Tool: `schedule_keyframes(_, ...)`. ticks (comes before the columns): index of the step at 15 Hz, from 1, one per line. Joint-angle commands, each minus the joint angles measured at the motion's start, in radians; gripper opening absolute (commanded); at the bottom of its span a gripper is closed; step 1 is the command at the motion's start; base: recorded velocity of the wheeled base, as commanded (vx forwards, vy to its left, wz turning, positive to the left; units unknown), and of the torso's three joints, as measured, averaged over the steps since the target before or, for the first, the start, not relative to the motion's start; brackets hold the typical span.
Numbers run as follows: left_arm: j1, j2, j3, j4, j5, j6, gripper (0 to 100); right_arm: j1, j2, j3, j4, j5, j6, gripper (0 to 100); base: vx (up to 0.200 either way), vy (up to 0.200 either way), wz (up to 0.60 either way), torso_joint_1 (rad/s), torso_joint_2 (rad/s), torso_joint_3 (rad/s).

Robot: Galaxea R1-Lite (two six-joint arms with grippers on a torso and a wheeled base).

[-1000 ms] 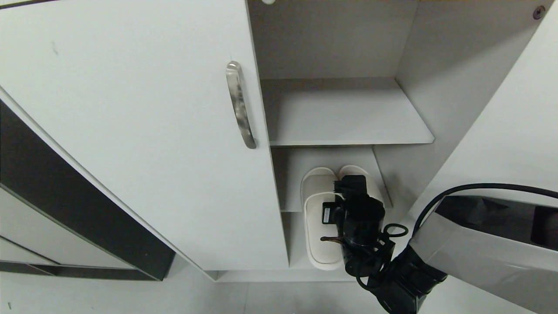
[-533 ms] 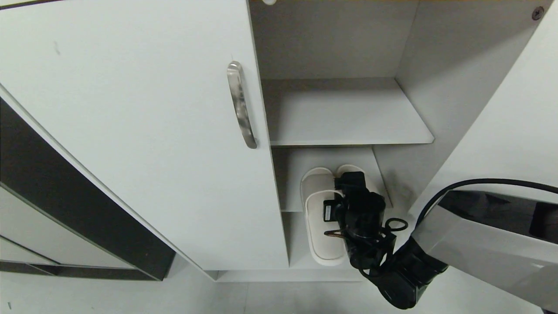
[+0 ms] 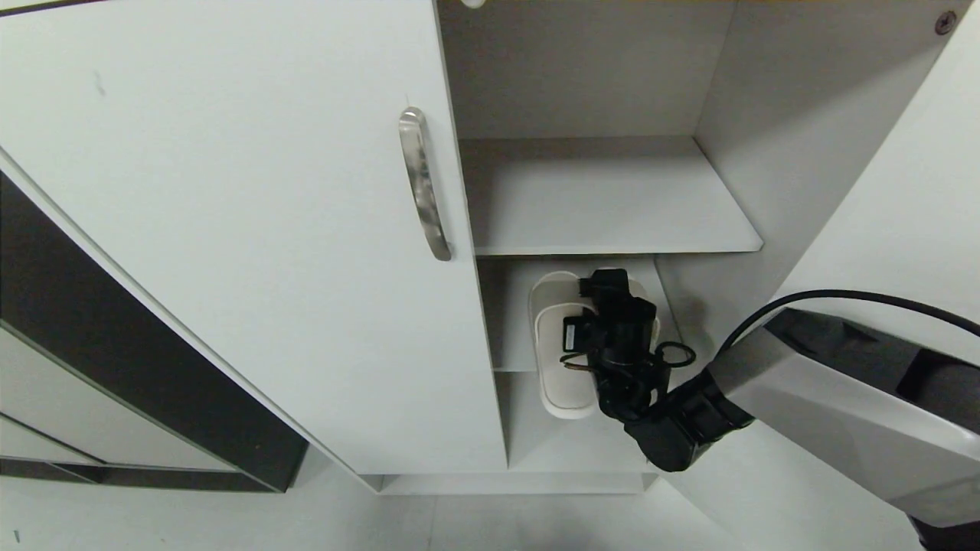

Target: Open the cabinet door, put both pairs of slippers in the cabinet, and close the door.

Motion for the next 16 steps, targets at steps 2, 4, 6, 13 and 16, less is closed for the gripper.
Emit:
schedule_keyframes(2, 0.000, 0.002, 0.000, 0.000, 0.001, -0.002, 0, -0.020, 0.014, -0.094, 0.064, 0.006, 0.000, 0, 0.000, 0.000, 0.00, 0.000, 0.00, 0.000)
schedule_keyframes(4, 0.000, 0.002, 0.000, 0.000, 0.001, -0.002, 0, -0.029, 0.030, -0.168, 0.112, 0.008, -0.005, 0, 0.000, 0.000, 0.00, 0.000, 0.00, 0.000)
schedule_keyframes(6, 0.000, 0.002, 0.000, 0.000, 0.001, -0.002, 0, -0.037, 0.057, -0.234, 0.122, 0.006, -0.014, 0, 0.000, 0.000, 0.00, 0.000, 0.00, 0.000)
schedule_keyframes(13, 0.000, 0.002, 0.000, 0.000, 0.001, -0.002, 0, -0.050, 0.097, -0.314, 0.159, 0.006, -0.026, 0, 0.000, 0.000, 0.00, 0.000, 0.00, 0.000)
schedule_keyframes(16, 0.000, 0.002, 0.000, 0.000, 0.001, -0.002, 0, -0.050, 0.100, -0.317, 0.161, 0.006, -0.037, 0, 0.000, 0.000, 0.00, 0.000, 0.00, 0.000)
